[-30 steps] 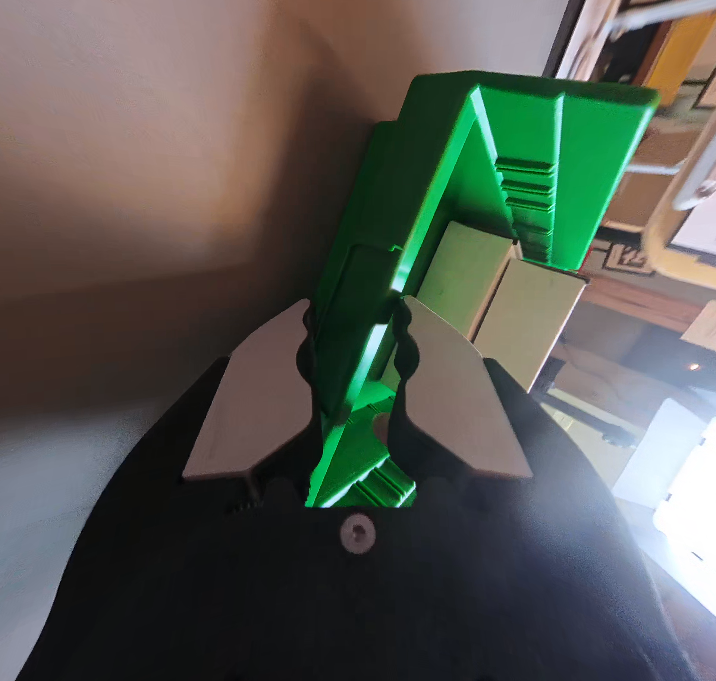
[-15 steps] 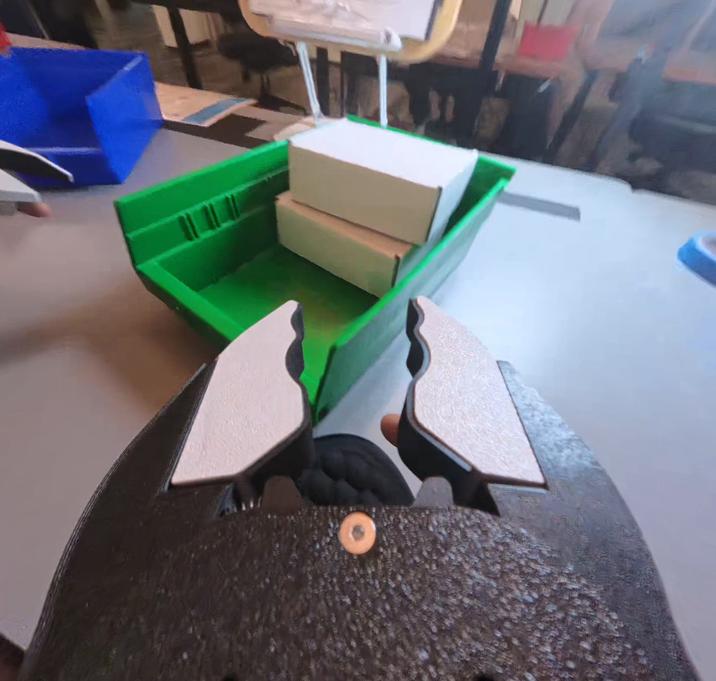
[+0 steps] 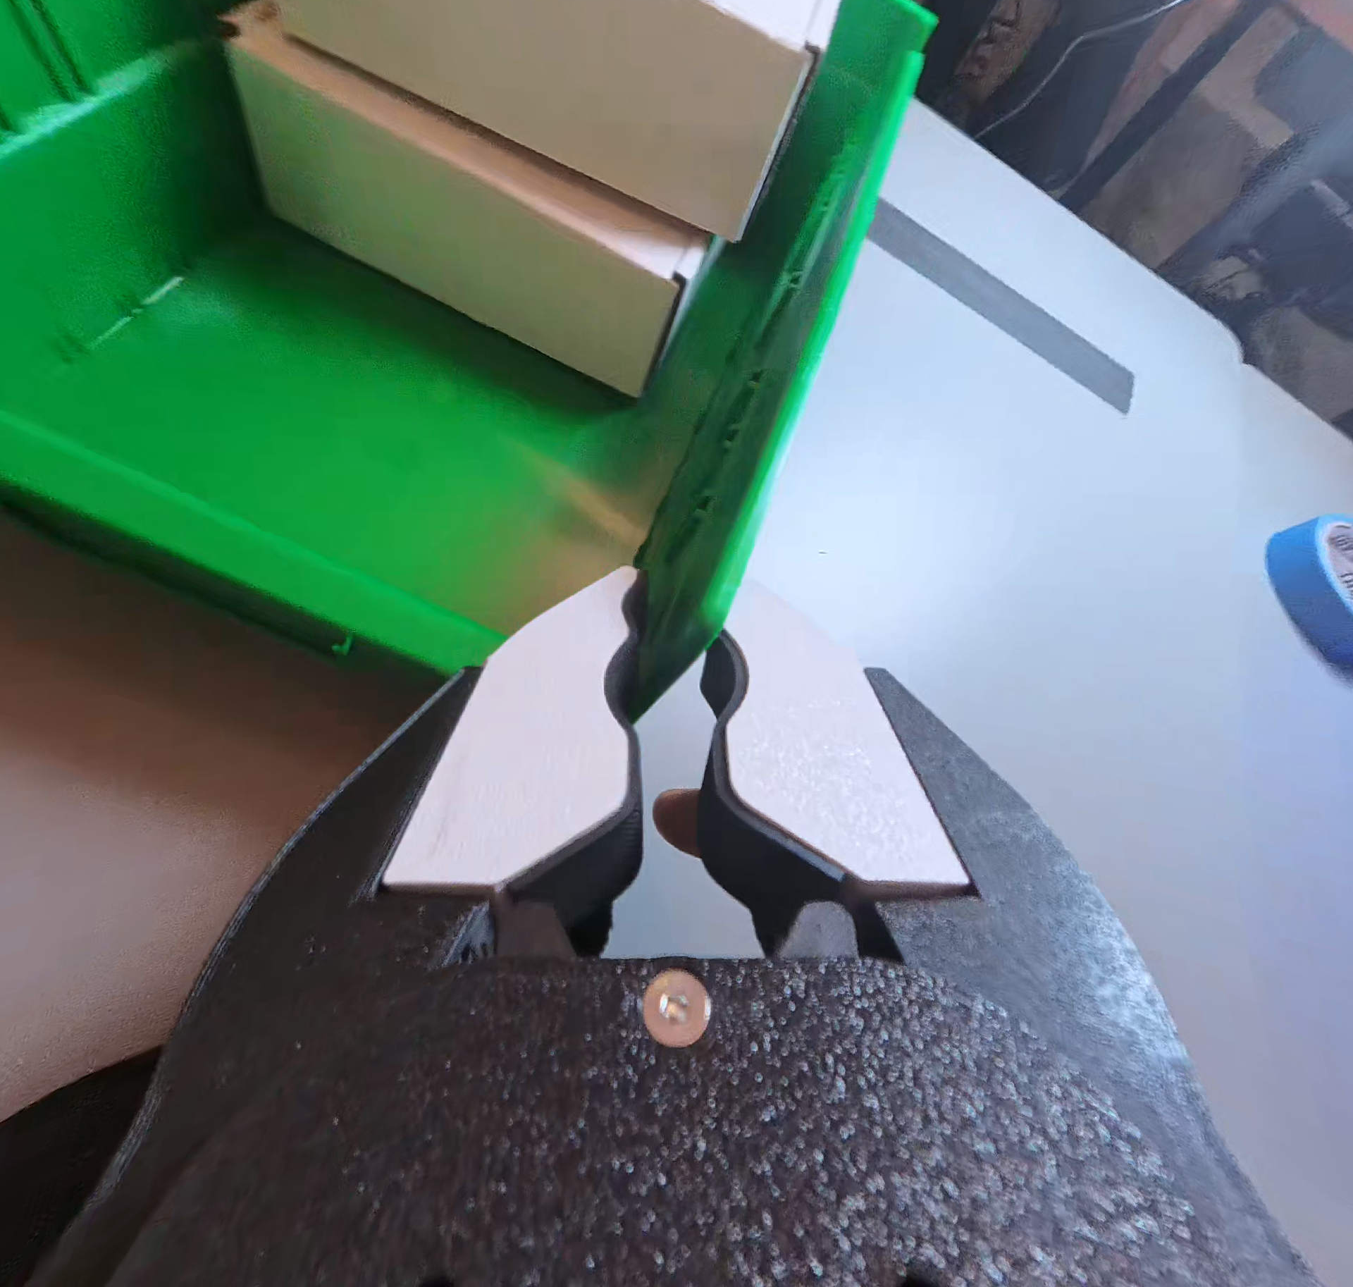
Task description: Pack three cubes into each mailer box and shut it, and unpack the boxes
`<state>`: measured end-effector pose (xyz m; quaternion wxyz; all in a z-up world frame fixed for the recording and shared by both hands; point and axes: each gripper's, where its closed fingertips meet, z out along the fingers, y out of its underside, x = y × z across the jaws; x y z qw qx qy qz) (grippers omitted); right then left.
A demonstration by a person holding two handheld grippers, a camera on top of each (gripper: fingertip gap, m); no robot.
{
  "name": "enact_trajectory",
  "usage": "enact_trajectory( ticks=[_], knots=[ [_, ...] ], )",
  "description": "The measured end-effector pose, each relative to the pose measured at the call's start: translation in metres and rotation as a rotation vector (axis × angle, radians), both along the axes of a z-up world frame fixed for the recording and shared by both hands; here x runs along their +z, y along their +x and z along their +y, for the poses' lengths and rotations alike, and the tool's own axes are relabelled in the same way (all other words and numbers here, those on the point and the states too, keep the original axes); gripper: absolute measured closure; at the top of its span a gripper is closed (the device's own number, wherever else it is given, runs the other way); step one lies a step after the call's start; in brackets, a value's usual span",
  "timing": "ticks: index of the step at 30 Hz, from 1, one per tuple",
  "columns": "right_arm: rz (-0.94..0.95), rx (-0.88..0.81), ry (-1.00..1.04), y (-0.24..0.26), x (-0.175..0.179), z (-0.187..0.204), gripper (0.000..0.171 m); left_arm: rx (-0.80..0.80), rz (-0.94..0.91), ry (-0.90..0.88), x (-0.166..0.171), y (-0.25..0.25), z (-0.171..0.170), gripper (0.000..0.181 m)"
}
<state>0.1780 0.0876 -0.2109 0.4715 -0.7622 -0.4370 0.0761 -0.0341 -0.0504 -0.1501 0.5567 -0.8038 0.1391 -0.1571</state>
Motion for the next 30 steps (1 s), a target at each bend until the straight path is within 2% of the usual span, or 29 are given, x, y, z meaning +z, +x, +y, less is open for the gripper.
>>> enact_trajectory(
  ticks=[1, 3, 5, 7, 8, 9, 10, 11, 16, 18, 21, 26, 30],
  knots=[
    [-0.008, -0.009, 0.003, 0.001, 0.000, 0.006, 0.161, 0.129, 0.106, 0.047, 0.014, -0.043, -0.005, 0.156],
    [0.004, -0.005, -0.004, -0.001, 0.000, 0.012, 0.163, 0.452, 0.293, 0.032, 0.031, -0.157, -0.026, 0.132],
    [0.022, -0.004, -0.009, -0.001, 0.000, 0.016, 0.163, 0.756, 0.334, -0.036, 0.028, -0.272, -0.059, 0.122],
    [0.045, -0.008, -0.027, 0.001, 0.000, 0.020, 0.164, 0.863, 0.158, -0.177, -0.008, -0.341, -0.077, 0.108],
    [0.051, -0.010, -0.034, 0.002, 0.000, 0.021, 0.165, 0.848, 0.053, -0.247, -0.030, -0.356, -0.077, 0.103],
    [0.049, -0.014, -0.035, 0.004, -0.001, 0.022, 0.165, 0.806, -0.033, -0.275, -0.045, -0.363, -0.070, 0.109],
    [0.046, -0.021, -0.036, 0.007, -0.001, 0.022, 0.165, 0.747, -0.117, -0.278, -0.055, -0.361, -0.060, 0.121],
    [0.047, -0.031, -0.041, 0.011, 0.000, 0.022, 0.165, 0.720, -0.172, -0.275, -0.060, -0.360, -0.050, 0.123],
    [0.047, -0.096, -0.047, 0.035, 0.000, 0.014, 0.165, 0.639, 0.095, -0.293, -0.062, -0.346, -0.009, 0.137],
    [0.045, -0.120, -0.046, 0.042, 0.000, 0.008, 0.165, 0.540, 0.101, -0.279, -0.060, -0.321, 0.016, 0.136],
    [0.052, -0.147, -0.041, 0.047, 0.000, -0.002, 0.165, 0.444, 0.173, -0.244, -0.059, -0.289, 0.053, 0.149],
    [0.081, -0.205, -0.048, 0.061, 0.000, -0.010, 0.166, 0.318, 0.151, -0.210, -0.057, -0.231, 0.097, 0.144],
    [0.113, -0.235, -0.049, 0.069, 0.000, -0.013, 0.166, 0.306, 0.236, -0.194, -0.057, -0.218, 0.094, 0.143]
  ],
)
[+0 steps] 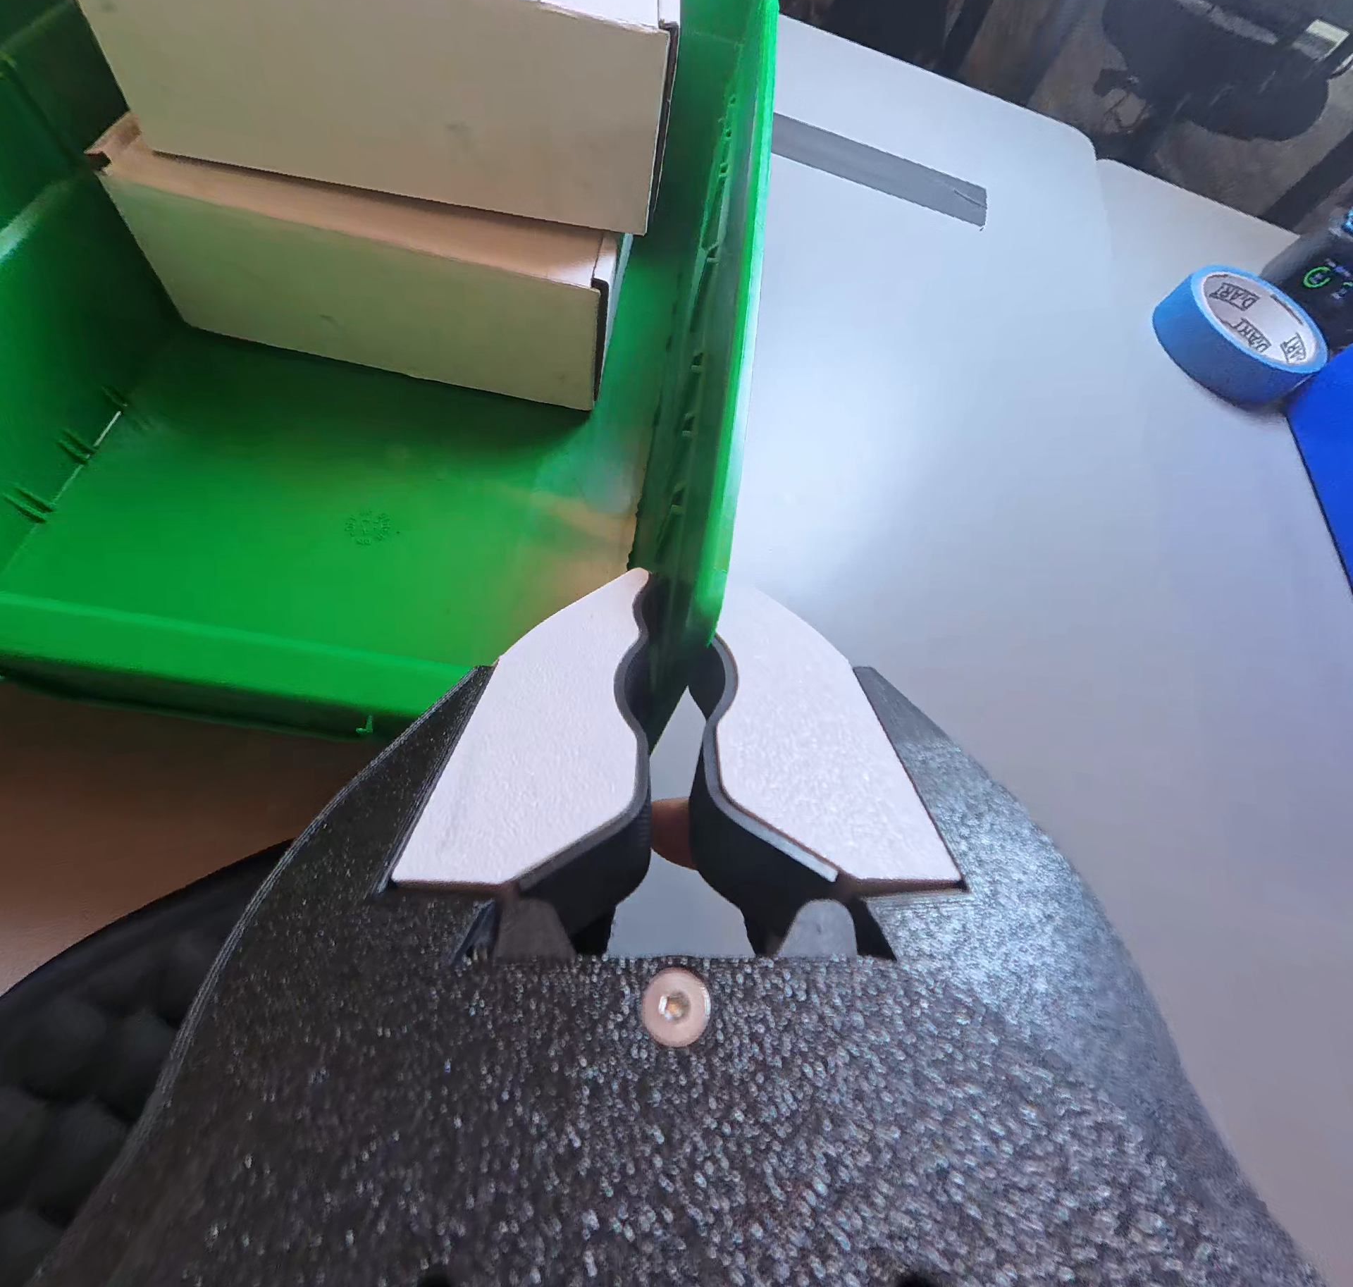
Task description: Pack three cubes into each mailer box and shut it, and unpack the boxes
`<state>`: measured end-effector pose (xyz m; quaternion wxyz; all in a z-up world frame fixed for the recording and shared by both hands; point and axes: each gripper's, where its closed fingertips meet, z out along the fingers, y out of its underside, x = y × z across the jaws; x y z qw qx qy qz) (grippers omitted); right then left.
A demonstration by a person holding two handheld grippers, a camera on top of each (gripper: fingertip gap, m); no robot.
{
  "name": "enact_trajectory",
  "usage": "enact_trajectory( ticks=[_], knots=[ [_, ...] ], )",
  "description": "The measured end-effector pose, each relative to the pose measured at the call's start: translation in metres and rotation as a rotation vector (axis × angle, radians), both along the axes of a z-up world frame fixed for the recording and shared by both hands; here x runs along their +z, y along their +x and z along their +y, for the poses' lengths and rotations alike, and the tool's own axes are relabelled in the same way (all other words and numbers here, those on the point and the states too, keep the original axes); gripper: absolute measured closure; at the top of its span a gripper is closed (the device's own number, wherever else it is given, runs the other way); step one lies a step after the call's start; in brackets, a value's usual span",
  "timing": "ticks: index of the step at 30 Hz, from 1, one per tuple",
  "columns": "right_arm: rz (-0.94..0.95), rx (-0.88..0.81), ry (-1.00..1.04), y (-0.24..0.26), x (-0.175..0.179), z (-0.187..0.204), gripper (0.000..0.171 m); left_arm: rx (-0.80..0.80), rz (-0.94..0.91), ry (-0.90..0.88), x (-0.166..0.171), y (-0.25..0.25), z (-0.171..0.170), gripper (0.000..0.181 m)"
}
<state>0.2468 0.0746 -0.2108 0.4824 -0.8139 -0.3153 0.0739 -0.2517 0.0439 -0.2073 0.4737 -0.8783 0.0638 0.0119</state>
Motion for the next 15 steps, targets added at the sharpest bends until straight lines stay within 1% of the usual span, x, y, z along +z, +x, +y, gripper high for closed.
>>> enact_trajectory(
  ticks=[3, 6, 8, 10, 13, 15],
  knots=[
    [-0.007, -0.003, 0.010, 0.002, 0.000, -0.002, 0.166, 0.020, -0.021, -0.007, 0.000, -0.001, -0.021, 0.148],
    [-0.004, -0.006, 0.014, 0.003, 0.000, -0.003, 0.166, 0.015, -0.023, -0.020, 0.000, 0.003, -0.052, 0.154],
    [0.002, -0.009, 0.014, 0.003, 0.000, -0.002, 0.166, 0.018, -0.072, 0.004, 0.002, 0.013, -0.065, 0.159],
    [0.003, -0.015, 0.014, 0.002, 0.000, -0.001, 0.166, 0.034, -0.109, 0.022, 0.002, 0.027, -0.063, 0.162],
    [0.008, -0.019, 0.009, 0.000, 0.000, 0.000, 0.166, 0.026, -0.097, 0.048, 0.006, 0.044, -0.043, 0.162],
    [0.017, -0.022, 0.013, 0.000, 0.000, -0.002, 0.166, 0.046, -0.124, 0.085, 0.022, 0.048, -0.039, 0.149]
  ],
)
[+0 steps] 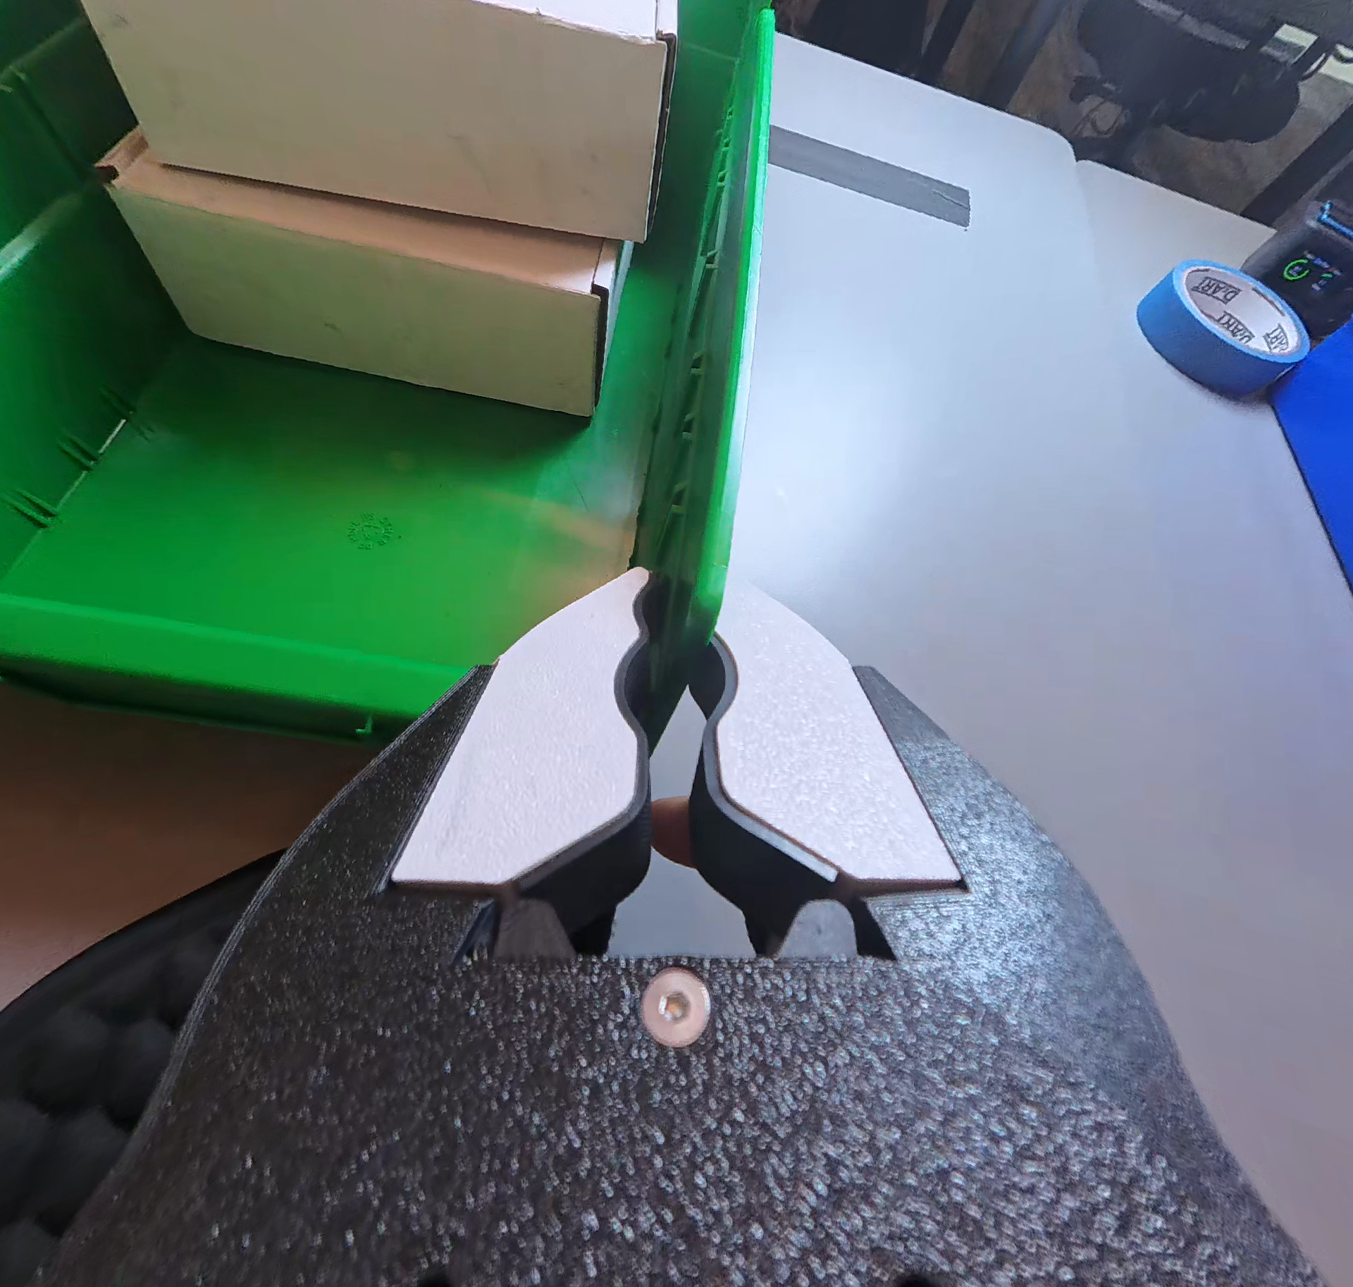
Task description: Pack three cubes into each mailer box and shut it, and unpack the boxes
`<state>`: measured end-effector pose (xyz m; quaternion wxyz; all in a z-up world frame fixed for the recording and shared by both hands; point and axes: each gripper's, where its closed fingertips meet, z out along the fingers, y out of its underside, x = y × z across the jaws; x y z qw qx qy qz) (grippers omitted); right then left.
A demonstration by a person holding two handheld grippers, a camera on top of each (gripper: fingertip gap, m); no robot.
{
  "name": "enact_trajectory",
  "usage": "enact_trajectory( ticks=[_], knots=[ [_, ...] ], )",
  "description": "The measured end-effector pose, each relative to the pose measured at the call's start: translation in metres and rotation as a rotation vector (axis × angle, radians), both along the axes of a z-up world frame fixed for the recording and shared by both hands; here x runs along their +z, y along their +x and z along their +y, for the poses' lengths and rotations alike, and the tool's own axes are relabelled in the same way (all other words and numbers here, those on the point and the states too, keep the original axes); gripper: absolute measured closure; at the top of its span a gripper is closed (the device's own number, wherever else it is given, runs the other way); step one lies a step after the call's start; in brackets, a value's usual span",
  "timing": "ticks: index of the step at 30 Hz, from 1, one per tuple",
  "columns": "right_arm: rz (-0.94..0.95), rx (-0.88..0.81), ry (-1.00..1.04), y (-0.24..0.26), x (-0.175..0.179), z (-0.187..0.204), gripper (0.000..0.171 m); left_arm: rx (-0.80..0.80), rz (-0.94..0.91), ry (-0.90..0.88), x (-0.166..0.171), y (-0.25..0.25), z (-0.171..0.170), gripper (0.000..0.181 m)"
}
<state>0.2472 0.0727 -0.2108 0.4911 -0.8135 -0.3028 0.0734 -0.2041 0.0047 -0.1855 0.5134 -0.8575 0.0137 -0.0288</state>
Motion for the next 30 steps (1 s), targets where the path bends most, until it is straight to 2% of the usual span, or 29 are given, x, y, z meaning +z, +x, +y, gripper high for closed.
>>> enact_trajectory(
  ticks=[3, 5, 6, 9, 10, 12, 14, 18, 20, 23, 25, 30],
  knots=[
    [0.000, -0.007, 0.017, 0.001, 0.000, -0.003, 0.166, -0.037, -0.027, 0.131, 0.046, 0.024, -0.022, 0.147],
    [-0.007, 0.002, 0.021, 0.000, 0.001, -0.003, 0.166, -0.174, -0.165, 0.190, 0.066, 0.078, -0.043, 0.149],
    [-0.016, 0.011, 0.023, -0.001, 0.000, -0.003, 0.165, -0.245, -0.226, 0.186, 0.065, 0.111, -0.052, 0.146],
    [-0.039, 0.093, 0.033, -0.011, -0.001, -0.005, 0.157, -0.402, -0.273, 0.143, 0.031, 0.207, -0.060, 0.136],
    [-0.043, 0.123, 0.032, -0.015, -0.003, -0.006, 0.148, -0.425, -0.279, 0.120, 0.015, 0.232, -0.057, 0.131],
    [-0.055, 0.157, 0.063, -0.017, -0.001, -0.003, 0.143, -0.432, -0.291, 0.071, -0.011, 0.266, -0.045, 0.116],
    [-0.053, 0.171, 0.075, -0.017, 0.000, -0.001, 0.150, -0.406, -0.234, 0.055, -0.026, 0.280, -0.031, 0.117],
    [-0.038, 0.143, 0.077, -0.015, 0.003, -0.004, 0.160, -0.365, 0.001, 0.039, -0.025, 0.280, -0.011, 0.138],
    [-0.046, 0.101, 0.102, -0.012, 0.008, -0.011, 0.161, -0.361, 0.062, 0.062, -0.022, 0.278, -0.009, 0.146],
    [-0.039, 0.033, 0.231, -0.004, 0.036, -0.031, 0.165, -0.385, 0.080, 0.105, -0.013, 0.282, -0.016, 0.152],
    [-0.057, 0.002, 0.296, 0.004, 0.054, -0.047, 0.165, -0.400, 0.077, 0.161, 0.000, 0.286, -0.021, 0.159],
    [-0.014, 0.003, 0.411, 0.007, 0.103, -0.081, 0.165, -0.405, 0.142, 0.321, 0.061, 0.282, -0.044, 0.163]
  ],
)
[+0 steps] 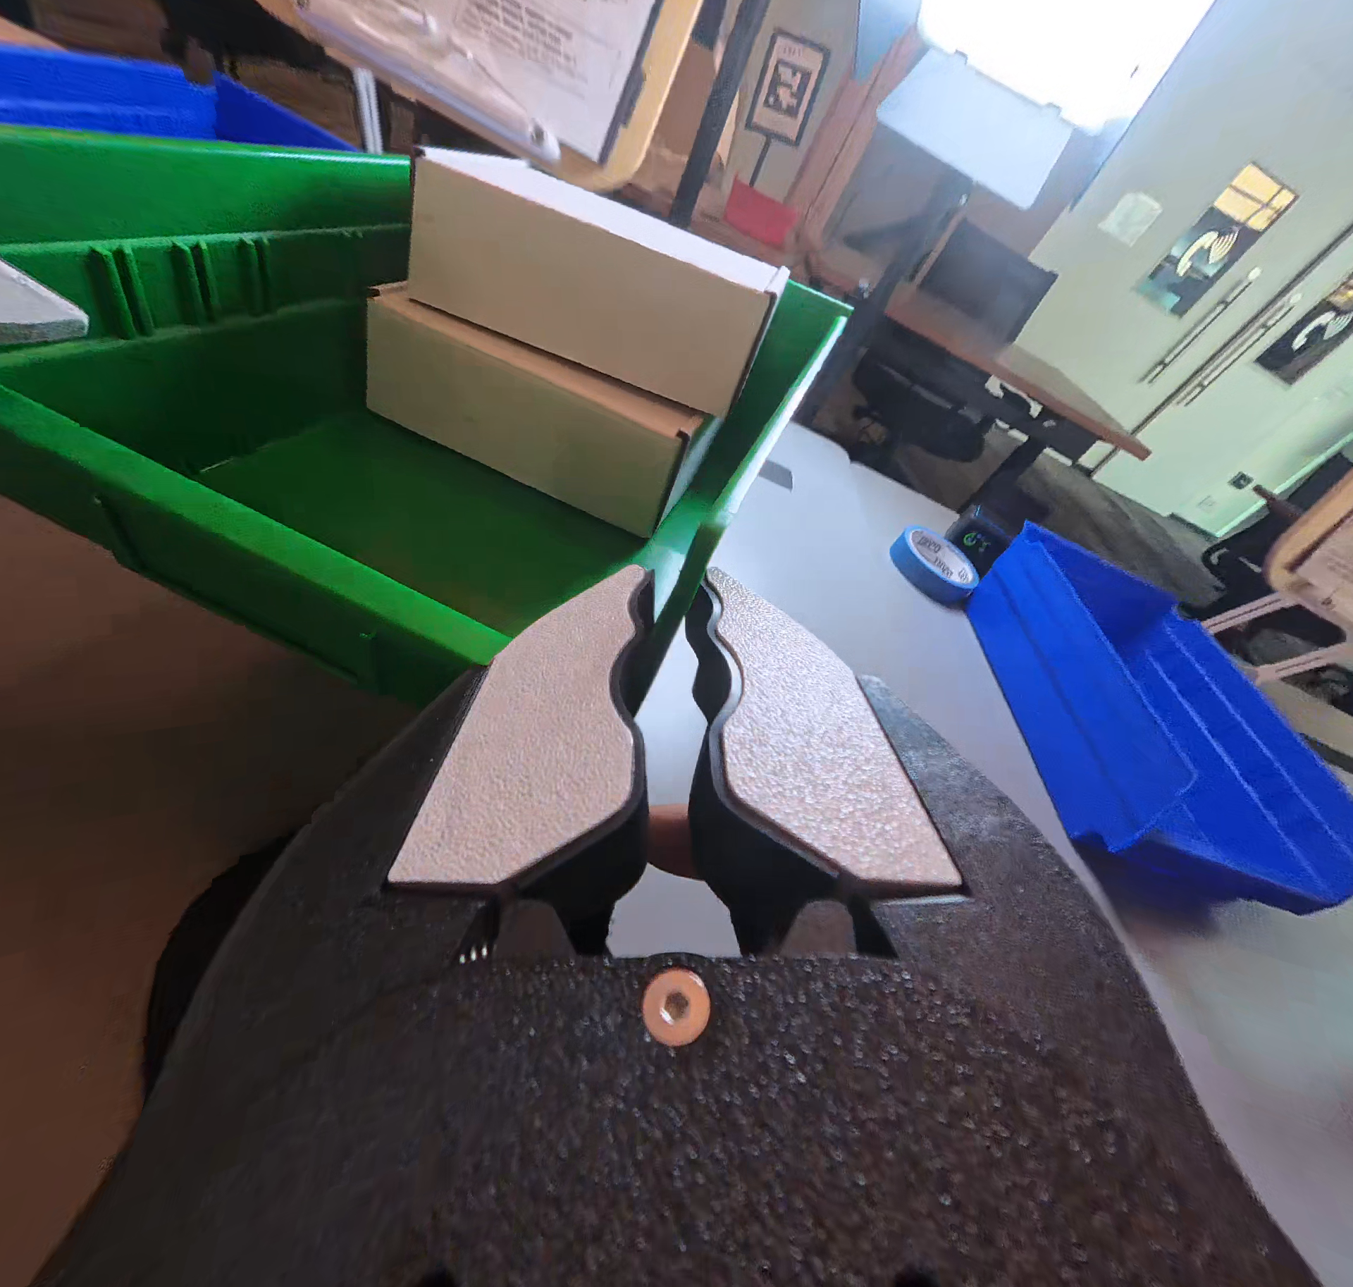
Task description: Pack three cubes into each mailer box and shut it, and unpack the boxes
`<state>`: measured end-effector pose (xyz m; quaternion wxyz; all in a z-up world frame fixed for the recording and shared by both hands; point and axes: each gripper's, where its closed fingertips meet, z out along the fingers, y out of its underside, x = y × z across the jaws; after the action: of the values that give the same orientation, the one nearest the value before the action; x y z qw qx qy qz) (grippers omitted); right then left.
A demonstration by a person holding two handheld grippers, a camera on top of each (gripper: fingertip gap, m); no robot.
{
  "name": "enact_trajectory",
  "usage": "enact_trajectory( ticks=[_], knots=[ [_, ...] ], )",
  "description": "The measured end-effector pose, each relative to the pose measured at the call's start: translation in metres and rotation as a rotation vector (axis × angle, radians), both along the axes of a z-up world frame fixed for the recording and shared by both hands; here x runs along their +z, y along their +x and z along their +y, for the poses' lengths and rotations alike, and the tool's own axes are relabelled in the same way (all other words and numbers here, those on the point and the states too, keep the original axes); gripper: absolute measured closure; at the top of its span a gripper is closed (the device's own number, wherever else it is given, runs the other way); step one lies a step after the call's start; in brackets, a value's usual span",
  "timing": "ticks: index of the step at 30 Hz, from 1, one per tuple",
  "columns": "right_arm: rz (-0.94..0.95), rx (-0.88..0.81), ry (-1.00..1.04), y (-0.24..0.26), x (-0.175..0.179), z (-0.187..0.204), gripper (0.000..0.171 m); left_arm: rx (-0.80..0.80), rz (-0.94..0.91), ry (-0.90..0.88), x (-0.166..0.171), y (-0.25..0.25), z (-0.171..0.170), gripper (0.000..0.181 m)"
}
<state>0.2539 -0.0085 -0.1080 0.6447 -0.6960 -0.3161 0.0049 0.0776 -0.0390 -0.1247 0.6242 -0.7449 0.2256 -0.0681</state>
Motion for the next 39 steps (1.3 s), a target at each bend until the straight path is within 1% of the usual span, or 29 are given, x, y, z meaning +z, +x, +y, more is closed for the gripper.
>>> enact_trajectory(
  ticks=[2, 5, 8, 11, 14, 17, 19, 22, 24, 26, 29, 32, 34, 36, 37, 38, 39],
  knots=[
    [0.014, 0.046, 0.055, -0.016, 0.024, -0.010, 0.164, 0.042, 0.031, 0.064, 0.029, -0.018, -0.014, 0.163],
    [0.058, 0.173, 0.133, -0.064, 0.061, -0.024, 0.163, 0.149, 0.065, 0.150, 0.069, -0.067, -0.044, 0.164],
    [0.099, 0.331, 0.190, -0.137, 0.089, -0.042, 0.163, 0.296, 0.091, 0.202, 0.096, -0.134, -0.083, 0.165],
    [0.111, 0.506, 0.195, -0.221, 0.095, -0.061, 0.161, 0.451, 0.127, 0.211, 0.110, -0.206, -0.127, 0.165],
    [0.155, 0.672, 0.146, -0.302, 0.084, -0.083, 0.160, 0.580, 0.163, 0.187, 0.120, -0.270, -0.168, 0.167],
    [0.196, 0.814, 0.046, -0.369, 0.057, -0.104, 0.158, 0.676, 0.171, 0.160, 0.120, -0.316, -0.200, 0.168],
    [0.211, 0.882, -0.037, -0.405, 0.033, -0.115, 0.158, 0.730, 0.179, 0.116, 0.109, -0.342, -0.211, 0.168],
    [0.183, 0.939, -0.161, -0.444, -0.008, -0.122, 0.158, 0.758, 0.149, 0.056, 0.086, -0.370, -0.214, 0.169],
    [0.159, 0.949, -0.220, -0.457, -0.030, -0.121, 0.158, 0.772, 0.121, -0.001, 0.065, -0.386, -0.209, 0.169],
    [0.142, 0.928, -0.231, -0.463, -0.048, -0.116, 0.158, 0.779, 0.126, -0.047, 0.042, -0.397, -0.200, 0.169],
    [0.137, 0.882, -0.240, -0.462, -0.059, -0.097, 0.157, 0.755, 0.110, -0.022, 0.028, -0.399, -0.185, 0.168],
    [0.064, 0.849, -0.310, -0.461, -0.075, -0.079, 0.154, 0.750, 0.052, -0.022, 0.012, -0.401, -0.167, 0.167],
    [-0.034, 0.837, -0.337, -0.457, -0.086, -0.070, 0.151, 0.758, 0.026, -0.065, -0.006, -0.404, -0.155, 0.168],
    [-0.099, 0.840, -0.333, -0.443, -0.086, -0.066, 0.150, 0.757, 0.014, -0.116, -0.028, -0.409, -0.144, 0.167],
    [-0.106, 0.843, -0.327, -0.434, -0.079, -0.065, 0.149, 0.757, 0.015, -0.146, -0.039, -0.412, -0.142, 0.160],
    [-0.112, 0.843, -0.319, -0.424, -0.072, -0.062, 0.147, 0.756, 0.033, -0.166, -0.046, -0.416, -0.141, 0.157],
    [-0.132, 0.839, -0.301, -0.412, -0.065, -0.057, 0.146, 0.747, 0.056, -0.135, -0.043, -0.416, -0.142, 0.156]
  ],
)
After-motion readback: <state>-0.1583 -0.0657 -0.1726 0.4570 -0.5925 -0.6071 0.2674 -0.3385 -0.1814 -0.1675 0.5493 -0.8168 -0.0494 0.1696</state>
